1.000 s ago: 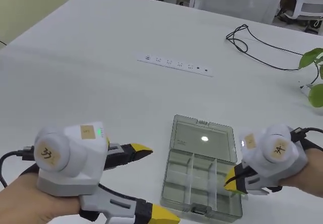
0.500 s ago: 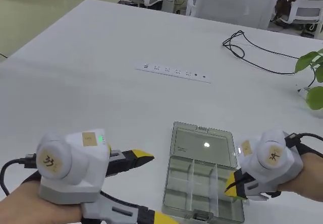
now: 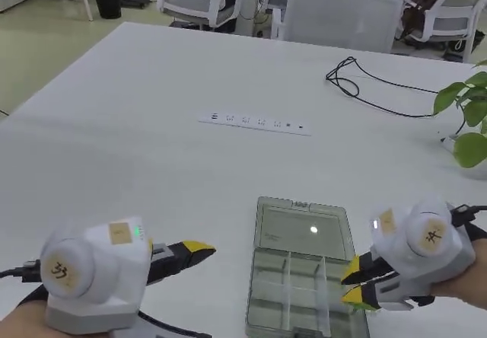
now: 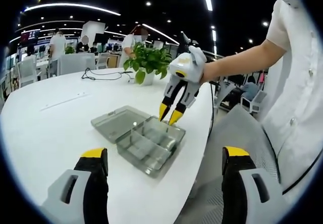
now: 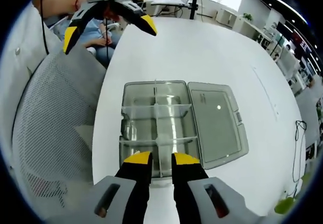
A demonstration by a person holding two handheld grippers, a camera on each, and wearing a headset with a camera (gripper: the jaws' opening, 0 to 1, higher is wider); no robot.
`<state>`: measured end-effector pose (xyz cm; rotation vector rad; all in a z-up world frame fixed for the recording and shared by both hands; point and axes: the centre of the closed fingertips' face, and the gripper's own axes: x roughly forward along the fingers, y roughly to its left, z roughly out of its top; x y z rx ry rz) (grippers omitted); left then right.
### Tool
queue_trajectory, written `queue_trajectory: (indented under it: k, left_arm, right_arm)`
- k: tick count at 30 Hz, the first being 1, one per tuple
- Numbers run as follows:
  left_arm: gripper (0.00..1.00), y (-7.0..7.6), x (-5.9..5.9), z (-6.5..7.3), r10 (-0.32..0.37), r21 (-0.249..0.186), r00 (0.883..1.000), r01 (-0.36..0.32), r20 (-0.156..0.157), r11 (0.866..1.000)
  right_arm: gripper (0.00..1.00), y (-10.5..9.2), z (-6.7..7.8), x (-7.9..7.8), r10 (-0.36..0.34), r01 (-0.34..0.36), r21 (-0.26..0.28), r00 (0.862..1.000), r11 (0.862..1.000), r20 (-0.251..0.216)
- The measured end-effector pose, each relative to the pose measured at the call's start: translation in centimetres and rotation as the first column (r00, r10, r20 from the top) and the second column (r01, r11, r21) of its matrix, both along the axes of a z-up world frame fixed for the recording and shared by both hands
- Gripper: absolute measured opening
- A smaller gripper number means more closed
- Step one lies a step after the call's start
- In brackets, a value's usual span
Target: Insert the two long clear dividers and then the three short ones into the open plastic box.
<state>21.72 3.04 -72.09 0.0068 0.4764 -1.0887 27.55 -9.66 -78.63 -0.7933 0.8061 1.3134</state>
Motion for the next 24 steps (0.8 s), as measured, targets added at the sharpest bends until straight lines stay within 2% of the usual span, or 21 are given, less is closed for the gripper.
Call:
queue_trajectory:
  k: [6, 9, 15, 18, 24]
  left_arm:
    - [0.99, 0.7, 0.0, -0.2, 0.014, 0.013, 1.0, -0.014, -0.002, 1.0]
    - [1.0, 0.9, 0.1, -0.2, 0.019, 0.016, 1.0, -0.019, 0.001, 1.0]
    - [1.0, 1.0, 0.0, -0.3, 0.011, 0.03, 1.0, -0.011, 0.003, 0.999]
    - [1.0, 1.0, 0.1, -0.3, 0.01, 0.035, 1.0, -0.01, 0.005, 0.999]
    - [1.0, 0.9, 0.0, -0.5, 0.003, 0.042, 1.0, -0.003, 0.003, 0.999]
  right_arm:
    - [0.24, -0.9, 2.3, 0.2, -0.091, 0.087, 0.081, 0.995, 0.993, 0.043]
    - [0.27, -1.1, 3.7, -0.1, -0.156, 0.15, 0.156, 0.988, 0.976, 0.024]
    - [0.31, -2.2, 5.3, -0.4, -0.213, 0.201, 0.205, 0.976, 0.958, 0.038]
    - [0.34, -2.8, 6.1, -0.5, -0.256, 0.241, 0.245, 0.966, 0.939, 0.032]
    - [0.39, -3.9, 6.6, -1.4, -0.293, 0.275, 0.271, 0.956, 0.923, 0.028]
